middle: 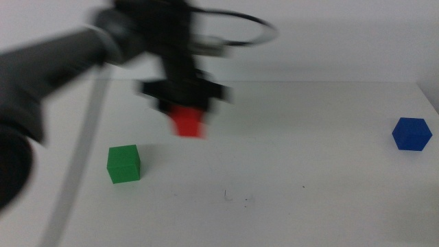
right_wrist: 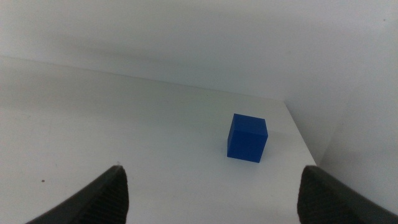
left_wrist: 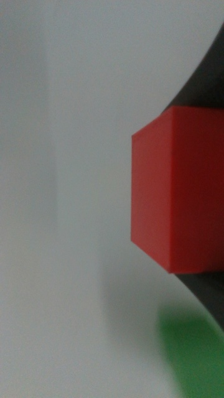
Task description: Stack red cubes first, then green, then blue cubes in a specific spot.
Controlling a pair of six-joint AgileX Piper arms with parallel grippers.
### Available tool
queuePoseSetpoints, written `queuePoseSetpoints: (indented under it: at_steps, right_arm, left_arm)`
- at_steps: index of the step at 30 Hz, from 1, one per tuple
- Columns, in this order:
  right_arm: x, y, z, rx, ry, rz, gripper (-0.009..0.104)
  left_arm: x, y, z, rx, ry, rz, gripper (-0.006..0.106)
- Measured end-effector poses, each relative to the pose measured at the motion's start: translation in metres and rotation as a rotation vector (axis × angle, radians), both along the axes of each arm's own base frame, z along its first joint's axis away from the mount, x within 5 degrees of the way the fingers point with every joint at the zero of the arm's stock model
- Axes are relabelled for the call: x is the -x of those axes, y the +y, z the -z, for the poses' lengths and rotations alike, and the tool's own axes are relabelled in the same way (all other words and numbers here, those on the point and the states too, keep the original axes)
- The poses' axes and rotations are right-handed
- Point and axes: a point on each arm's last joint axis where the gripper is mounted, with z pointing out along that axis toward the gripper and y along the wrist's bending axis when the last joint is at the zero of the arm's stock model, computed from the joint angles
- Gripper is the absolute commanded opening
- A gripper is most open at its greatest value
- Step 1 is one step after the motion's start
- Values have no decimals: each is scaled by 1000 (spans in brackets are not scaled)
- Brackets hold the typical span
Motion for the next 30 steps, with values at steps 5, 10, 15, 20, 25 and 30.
queuePoseSetpoints:
  at_steps: [5,10,15,20,25,30]
  right_arm:
    - [0,0,0,0,0,0,91]
    - [0,0,0,0,0,0,91]
    - [0,0,0,0,0,0,91]
    - [0,0,0,0,0,0,91]
    - [0,0,0,0,0,0,91]
    - [0,0,0,0,0,0,91]
  left_arm:
    - [51,-84,15,35,27,-37,-2]
    - [68,-109,36,5,63,-37,-2]
    - [66,-111,53,-13,86,-48,-2]
    - [64,-109,67,-3,84,-67,-2]
    - [64,-107,77,6,85,-96,-2]
    - [61,-102,83,17,85,-120,-2]
